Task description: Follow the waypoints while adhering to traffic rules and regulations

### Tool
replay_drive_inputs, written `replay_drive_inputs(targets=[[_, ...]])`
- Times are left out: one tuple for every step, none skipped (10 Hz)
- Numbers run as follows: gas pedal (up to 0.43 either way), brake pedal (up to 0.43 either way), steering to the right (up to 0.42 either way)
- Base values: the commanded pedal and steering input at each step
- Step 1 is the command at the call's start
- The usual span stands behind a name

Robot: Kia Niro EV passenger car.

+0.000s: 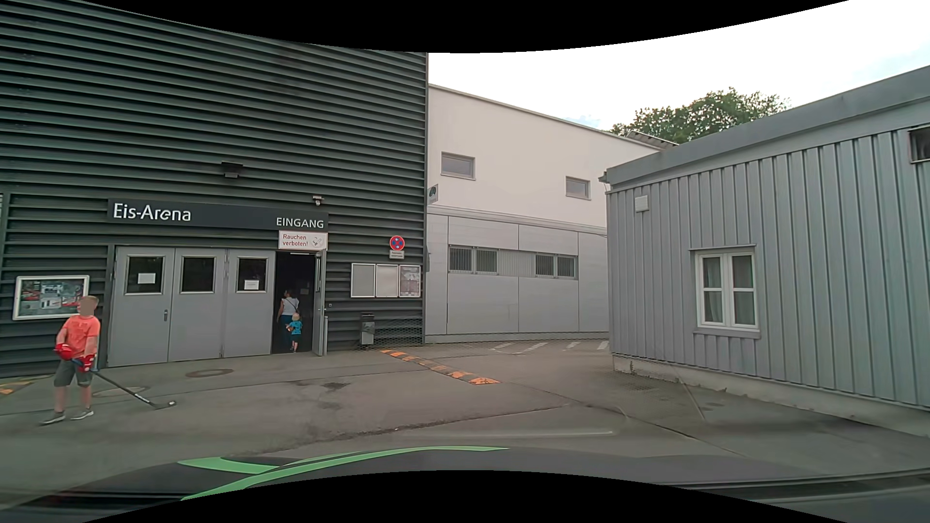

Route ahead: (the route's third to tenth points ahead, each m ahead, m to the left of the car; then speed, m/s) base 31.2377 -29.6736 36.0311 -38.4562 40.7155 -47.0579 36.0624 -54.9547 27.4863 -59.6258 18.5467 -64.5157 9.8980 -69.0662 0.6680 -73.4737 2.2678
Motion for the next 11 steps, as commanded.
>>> replay_drive_inputs(targets=[[0.0,0.085,-0.109],[0.0,0.091,-0.106],[0.0,0.098,-0.099],[0.0,0.11,-0.091],[0.0,0.116,-0.085],[0.0,0.122,-0.078],[0.0,0.134,-0.068],[0.0,0.134,-0.06],[0.0,0.134,-0.051],[0.0,0.128,-0.048],[0.0,0.128,-0.047]])
